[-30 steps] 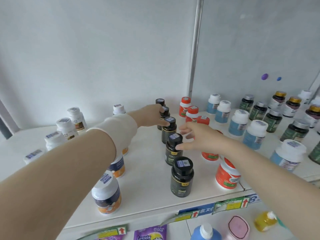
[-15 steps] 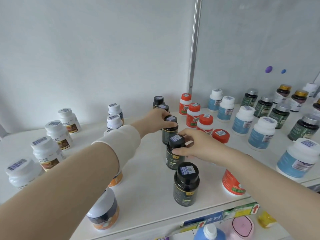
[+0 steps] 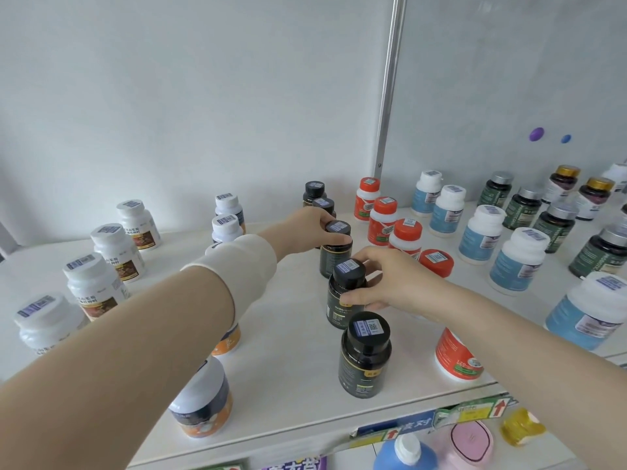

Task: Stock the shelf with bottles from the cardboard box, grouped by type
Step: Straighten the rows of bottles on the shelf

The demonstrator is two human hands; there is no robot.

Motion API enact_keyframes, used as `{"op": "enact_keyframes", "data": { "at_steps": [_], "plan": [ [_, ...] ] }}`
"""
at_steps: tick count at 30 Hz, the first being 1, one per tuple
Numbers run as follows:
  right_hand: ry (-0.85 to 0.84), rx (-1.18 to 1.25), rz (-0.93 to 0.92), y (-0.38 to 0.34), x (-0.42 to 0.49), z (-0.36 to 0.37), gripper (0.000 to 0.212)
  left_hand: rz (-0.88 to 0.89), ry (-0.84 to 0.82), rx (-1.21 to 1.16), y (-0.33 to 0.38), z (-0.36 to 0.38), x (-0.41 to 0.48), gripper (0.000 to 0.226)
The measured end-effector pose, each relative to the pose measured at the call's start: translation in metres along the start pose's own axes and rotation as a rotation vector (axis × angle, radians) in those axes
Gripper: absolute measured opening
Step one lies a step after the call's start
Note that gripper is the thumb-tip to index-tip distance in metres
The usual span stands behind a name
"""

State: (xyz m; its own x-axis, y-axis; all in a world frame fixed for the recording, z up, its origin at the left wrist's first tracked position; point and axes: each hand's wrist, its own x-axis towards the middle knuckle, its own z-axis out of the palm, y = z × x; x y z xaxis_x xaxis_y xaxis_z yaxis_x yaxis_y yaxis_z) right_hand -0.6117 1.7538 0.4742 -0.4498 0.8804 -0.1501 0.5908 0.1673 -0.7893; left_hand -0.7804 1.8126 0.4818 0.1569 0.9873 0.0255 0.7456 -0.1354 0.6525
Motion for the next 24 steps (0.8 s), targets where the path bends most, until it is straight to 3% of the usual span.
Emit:
{"op": "enact_keyframes", "data": {
  "at_steps": [16, 24],
  "plan": [
    [0.0, 0.038, -0.024, 0.006, -0.001, 0.001, 0.044, -0.008, 0.015, 0.001, -0.003, 0.004, -0.002, 0.032],
    [-0.022, -0.097, -0.014, -0.008, -0.007, -0.007, 0.054, -0.06, -0.042, 0.207, 0.014, -0.014, -0.019, 0.067]
  ]
}}
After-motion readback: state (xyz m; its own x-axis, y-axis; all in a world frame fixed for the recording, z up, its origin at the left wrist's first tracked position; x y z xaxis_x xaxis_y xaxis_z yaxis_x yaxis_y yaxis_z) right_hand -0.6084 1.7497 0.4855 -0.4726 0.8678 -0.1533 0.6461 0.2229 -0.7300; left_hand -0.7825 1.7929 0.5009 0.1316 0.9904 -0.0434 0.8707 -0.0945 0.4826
